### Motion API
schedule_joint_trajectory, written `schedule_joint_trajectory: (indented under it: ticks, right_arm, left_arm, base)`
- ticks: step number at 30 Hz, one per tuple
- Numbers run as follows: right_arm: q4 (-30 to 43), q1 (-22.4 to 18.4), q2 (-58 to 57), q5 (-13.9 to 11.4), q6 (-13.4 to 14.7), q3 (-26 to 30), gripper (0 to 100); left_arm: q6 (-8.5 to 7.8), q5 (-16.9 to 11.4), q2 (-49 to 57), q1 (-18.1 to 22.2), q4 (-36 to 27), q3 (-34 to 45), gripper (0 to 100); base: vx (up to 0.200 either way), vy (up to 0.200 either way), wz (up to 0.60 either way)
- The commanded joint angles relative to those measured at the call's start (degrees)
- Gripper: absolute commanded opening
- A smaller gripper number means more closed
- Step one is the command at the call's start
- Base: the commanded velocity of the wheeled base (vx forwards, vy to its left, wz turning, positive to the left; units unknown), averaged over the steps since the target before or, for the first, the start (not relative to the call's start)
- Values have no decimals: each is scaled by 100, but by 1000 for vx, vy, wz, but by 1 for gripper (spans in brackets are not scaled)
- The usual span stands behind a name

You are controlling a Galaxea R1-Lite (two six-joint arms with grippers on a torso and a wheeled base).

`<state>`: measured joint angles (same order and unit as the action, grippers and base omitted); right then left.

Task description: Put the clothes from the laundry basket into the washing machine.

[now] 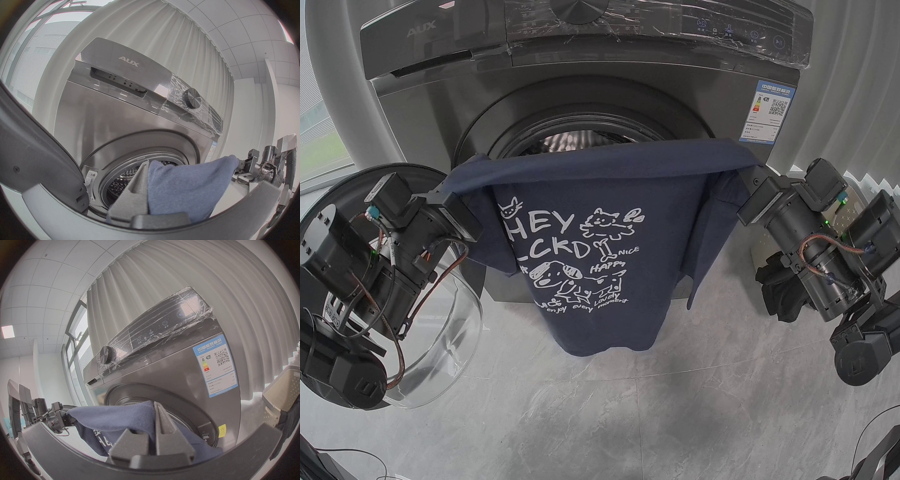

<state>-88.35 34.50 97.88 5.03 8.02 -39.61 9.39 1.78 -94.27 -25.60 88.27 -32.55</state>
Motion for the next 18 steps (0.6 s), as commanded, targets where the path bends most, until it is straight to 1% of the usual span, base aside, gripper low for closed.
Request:
schedule_joint_trajectory:
  ticks: [1,6,9,12,15,16,18]
  right_arm:
    - [-7,13,-58,6,6,14,0]
    - [2,22,-50,-20,24,155,0]
    - [10,127,-32,-73,15,542,0]
    - [2,277,47,-161,6,937,0]
    - [2,347,232,-187,6,1087,0]
    - [2,373,249,-187,15,1104,100]
    - [2,400,293,-213,24,1219,100]
  left_arm:
    - [2,7,49,-24,-12,12,0]
    - [-33,7,40,-270,-12,29,0]
    - [-42,-11,40,-340,-12,108,0]
    - [-42,-125,31,-340,-12,135,0]
    - [-51,-152,5,-376,-12,152,0]
    - [-51,-152,-4,-402,-12,152,0]
    - [-60,-152,-30,-437,-12,152,0]
  base:
    - [0,0,0]
    - [0,0,0]
    - [0,0,0]
    - [0,0,0]
    - [0,0,0]
    - [0,0,0]
    - [0,0,0]
